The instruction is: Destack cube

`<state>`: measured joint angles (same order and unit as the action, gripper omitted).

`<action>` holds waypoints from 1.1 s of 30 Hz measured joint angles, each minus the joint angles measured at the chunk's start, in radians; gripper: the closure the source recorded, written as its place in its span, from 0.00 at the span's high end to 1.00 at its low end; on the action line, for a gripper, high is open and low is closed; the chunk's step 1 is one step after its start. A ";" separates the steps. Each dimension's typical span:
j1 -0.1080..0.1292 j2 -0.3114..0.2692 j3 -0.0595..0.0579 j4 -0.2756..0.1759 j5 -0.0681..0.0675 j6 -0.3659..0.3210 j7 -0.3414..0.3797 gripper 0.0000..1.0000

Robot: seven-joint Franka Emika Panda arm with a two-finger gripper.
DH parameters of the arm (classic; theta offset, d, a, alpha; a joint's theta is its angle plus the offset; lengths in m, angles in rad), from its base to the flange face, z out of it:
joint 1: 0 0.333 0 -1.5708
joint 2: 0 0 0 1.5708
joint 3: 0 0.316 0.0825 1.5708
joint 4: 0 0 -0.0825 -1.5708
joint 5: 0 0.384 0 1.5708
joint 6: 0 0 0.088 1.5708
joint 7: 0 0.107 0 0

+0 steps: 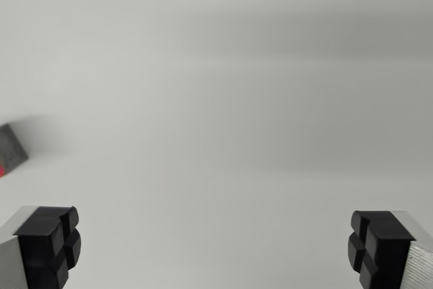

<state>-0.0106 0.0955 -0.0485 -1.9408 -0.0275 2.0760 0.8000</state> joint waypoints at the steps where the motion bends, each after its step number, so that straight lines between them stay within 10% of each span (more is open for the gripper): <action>1: 0.000 0.000 0.000 0.000 0.000 0.000 0.000 1.00; 33: 0.015 -0.001 0.008 -0.027 0.000 0.020 0.001 1.00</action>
<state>0.0044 0.0948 -0.0405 -1.9682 -0.0275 2.0960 0.8010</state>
